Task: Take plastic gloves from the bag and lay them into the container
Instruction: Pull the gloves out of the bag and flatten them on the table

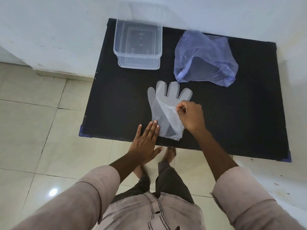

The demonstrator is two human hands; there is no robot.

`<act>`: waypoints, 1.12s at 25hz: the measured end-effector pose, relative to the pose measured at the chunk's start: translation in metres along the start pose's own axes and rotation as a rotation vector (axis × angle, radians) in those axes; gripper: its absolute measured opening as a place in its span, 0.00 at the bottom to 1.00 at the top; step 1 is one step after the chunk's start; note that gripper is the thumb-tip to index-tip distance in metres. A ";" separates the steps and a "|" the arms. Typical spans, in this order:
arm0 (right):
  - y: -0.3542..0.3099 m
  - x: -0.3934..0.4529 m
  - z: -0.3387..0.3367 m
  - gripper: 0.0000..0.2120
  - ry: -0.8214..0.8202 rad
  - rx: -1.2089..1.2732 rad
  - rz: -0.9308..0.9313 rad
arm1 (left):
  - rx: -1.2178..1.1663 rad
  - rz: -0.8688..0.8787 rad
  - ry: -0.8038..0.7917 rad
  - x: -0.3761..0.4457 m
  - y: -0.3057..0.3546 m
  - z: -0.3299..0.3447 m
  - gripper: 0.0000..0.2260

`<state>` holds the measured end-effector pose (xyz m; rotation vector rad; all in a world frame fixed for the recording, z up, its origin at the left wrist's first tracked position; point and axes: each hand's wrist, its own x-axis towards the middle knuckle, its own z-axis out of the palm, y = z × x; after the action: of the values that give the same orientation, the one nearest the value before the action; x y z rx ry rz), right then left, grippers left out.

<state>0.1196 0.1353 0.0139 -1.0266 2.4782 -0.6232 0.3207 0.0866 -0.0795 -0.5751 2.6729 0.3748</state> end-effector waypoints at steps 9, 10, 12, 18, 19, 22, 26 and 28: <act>-0.023 0.049 -0.089 0.08 0.123 -0.201 -0.112 | 0.032 0.014 -0.113 0.000 0.004 -0.025 0.37; -0.025 0.053 -0.099 0.09 0.132 -0.236 -0.129 | 0.033 0.019 -0.129 0.000 0.004 -0.028 0.37; -0.029 0.059 -0.118 0.09 0.161 -0.304 -0.162 | 0.023 0.023 -0.154 0.000 0.003 -0.033 0.37; -0.042 0.061 -0.153 0.09 0.078 -0.434 -0.277 | -0.020 0.019 -0.261 0.005 0.003 -0.058 0.36; -0.045 0.059 -0.157 0.09 0.037 -0.448 -0.305 | -0.044 0.019 -0.267 0.008 0.004 -0.071 0.35; -0.055 0.054 -0.173 0.09 -0.017 -0.516 -0.410 | -0.133 0.008 -0.058 0.015 0.010 -0.132 0.31; -0.080 0.041 -0.195 0.08 -0.044 -0.607 -0.522 | -0.308 0.016 0.596 0.022 0.018 -0.231 0.35; -0.094 0.030 -0.207 0.09 -0.065 -0.598 -0.544 | -0.351 0.057 0.684 0.029 0.013 -0.267 0.38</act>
<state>0.0483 0.1055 0.2295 -1.9391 2.3696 0.0414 0.2087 -0.0005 0.1485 -0.8545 3.3035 0.7952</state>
